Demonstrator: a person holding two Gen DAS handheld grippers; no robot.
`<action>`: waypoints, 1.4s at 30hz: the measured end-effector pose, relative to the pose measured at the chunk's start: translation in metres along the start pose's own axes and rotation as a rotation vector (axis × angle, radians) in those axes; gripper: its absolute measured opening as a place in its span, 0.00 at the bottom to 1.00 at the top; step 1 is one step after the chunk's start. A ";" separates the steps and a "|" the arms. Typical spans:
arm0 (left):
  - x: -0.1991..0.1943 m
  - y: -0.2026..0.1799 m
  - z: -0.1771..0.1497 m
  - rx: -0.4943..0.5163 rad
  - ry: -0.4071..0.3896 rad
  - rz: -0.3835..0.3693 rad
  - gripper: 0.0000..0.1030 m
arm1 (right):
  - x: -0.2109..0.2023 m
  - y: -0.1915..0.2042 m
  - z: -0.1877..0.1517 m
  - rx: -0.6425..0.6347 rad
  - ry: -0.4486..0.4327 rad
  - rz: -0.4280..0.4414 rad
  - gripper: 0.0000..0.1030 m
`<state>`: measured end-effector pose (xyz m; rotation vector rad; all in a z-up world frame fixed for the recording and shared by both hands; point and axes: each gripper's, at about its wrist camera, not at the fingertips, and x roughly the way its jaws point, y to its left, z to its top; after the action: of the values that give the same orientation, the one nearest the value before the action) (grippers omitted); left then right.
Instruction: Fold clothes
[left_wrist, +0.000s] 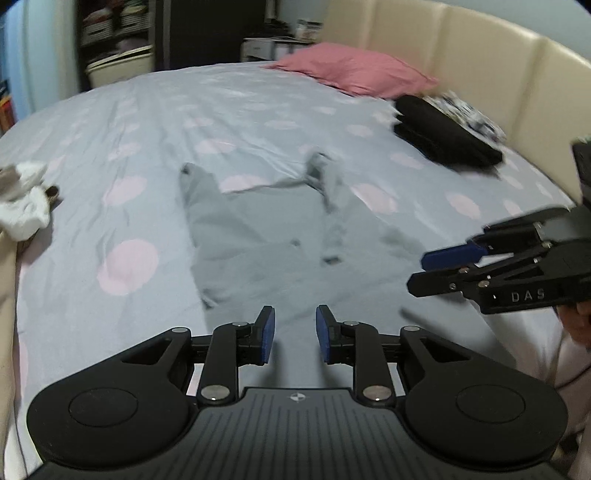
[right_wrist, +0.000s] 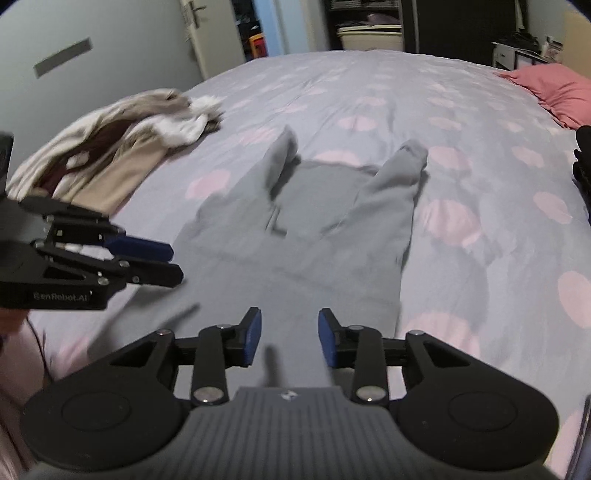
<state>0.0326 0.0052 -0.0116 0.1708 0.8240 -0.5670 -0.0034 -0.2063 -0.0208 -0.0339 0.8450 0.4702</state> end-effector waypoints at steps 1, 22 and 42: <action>-0.002 -0.004 -0.004 0.020 0.011 -0.003 0.22 | -0.004 0.000 -0.005 0.000 0.005 -0.011 0.39; -0.032 0.010 -0.071 -0.229 0.193 -0.074 0.17 | -0.029 -0.040 -0.057 0.302 0.119 0.123 0.09; -0.056 0.020 -0.074 -0.238 0.247 -0.271 0.06 | -0.037 -0.048 -0.061 0.309 0.249 0.251 0.08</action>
<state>-0.0345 0.0717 -0.0216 -0.0931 1.1573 -0.7046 -0.0476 -0.2770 -0.0418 0.3072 1.1670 0.5728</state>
